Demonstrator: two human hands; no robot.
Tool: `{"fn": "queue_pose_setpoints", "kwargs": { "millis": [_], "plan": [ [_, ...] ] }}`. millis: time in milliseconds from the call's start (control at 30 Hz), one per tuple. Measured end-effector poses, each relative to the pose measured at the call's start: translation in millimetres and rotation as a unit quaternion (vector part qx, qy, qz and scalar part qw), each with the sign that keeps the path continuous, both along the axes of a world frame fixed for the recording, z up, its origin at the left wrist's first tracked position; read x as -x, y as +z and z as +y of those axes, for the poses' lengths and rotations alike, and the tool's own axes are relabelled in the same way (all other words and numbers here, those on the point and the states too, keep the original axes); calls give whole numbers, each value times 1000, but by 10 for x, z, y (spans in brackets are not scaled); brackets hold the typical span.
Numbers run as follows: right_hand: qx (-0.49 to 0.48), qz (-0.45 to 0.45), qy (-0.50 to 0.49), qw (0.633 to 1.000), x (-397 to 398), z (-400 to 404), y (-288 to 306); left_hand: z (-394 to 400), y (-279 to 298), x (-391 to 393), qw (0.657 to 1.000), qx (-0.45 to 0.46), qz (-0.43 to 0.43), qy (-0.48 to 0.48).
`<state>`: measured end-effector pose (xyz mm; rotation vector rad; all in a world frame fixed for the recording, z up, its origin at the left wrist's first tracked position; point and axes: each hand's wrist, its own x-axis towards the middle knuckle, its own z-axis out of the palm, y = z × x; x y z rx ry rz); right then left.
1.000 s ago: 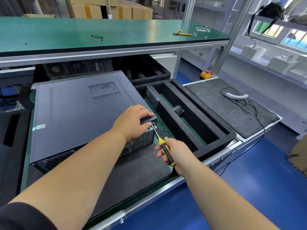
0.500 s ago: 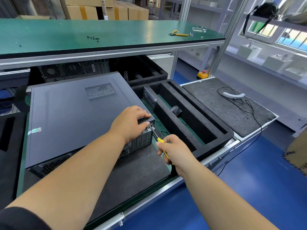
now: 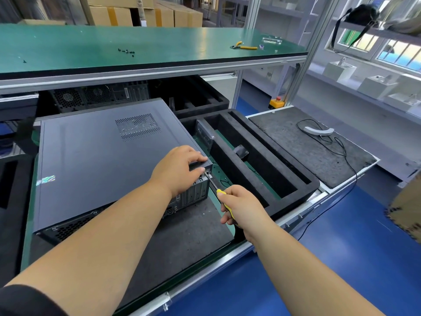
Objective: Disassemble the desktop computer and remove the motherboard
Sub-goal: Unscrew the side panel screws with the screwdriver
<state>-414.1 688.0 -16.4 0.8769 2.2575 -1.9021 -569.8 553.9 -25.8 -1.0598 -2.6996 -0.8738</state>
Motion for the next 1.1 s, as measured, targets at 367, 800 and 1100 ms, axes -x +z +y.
{"fn": "queue_pose_setpoints", "kwargs": {
  "millis": [367, 800, 1100],
  "plan": [
    [-189, 9, 17, 982, 30, -40, -97, -1, 9, -8, 1000, -4, -7, -1],
    [-135, 32, -10, 990, 12, -51, -123, -16, 35, -22, 1000, 3, -29, -9],
    [-62, -12, -11, 998, 35, -71, -112, -17, 37, -6, 999, 6, -29, -18]
  ]
}}
